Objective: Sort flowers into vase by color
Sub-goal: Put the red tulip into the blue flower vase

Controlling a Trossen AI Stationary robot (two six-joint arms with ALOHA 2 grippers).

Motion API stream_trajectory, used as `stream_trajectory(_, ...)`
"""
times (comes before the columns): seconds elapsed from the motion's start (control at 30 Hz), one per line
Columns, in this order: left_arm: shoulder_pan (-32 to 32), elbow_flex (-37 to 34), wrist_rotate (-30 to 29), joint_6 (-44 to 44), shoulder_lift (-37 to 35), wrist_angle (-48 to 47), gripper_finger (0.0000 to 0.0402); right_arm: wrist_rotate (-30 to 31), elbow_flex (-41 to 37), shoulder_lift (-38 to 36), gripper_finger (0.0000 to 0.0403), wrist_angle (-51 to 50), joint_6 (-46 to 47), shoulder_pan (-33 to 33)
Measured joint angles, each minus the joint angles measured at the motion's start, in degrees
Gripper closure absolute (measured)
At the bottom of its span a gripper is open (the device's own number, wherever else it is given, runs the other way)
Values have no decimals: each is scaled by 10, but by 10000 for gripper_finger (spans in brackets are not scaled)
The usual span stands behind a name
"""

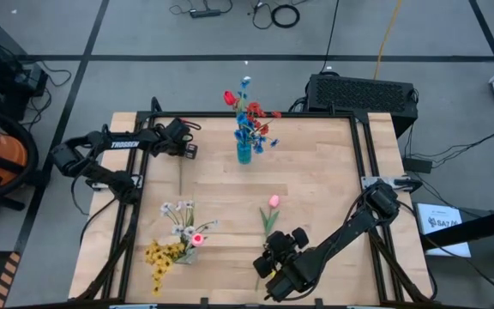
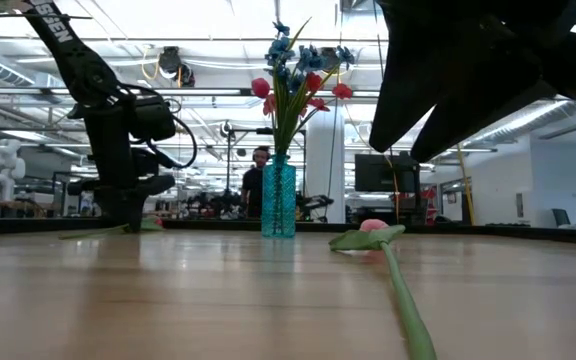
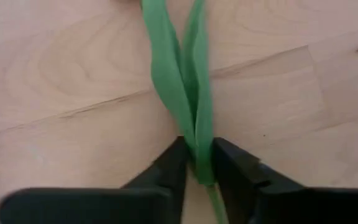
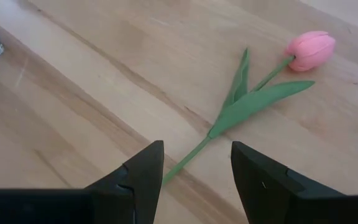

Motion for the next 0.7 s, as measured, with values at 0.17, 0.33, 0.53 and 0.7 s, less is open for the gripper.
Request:
stream_trajectory(0.17,0,-1,-10,4,-1,0,389,12,0,0,222,1,-21,0)
stream_trajectory(0.33,1,-4,-9,17,-28,-5,384,47,0,0,222,4,-25,0)
stream_trajectory(0.53,-7,-5,-9,34,-132,-16,391,59,0,0,222,5,-25,0)
stream_trajectory(0.7,-21,-4,4,51,-240,10,392,64,0,0,222,16,-37,0)
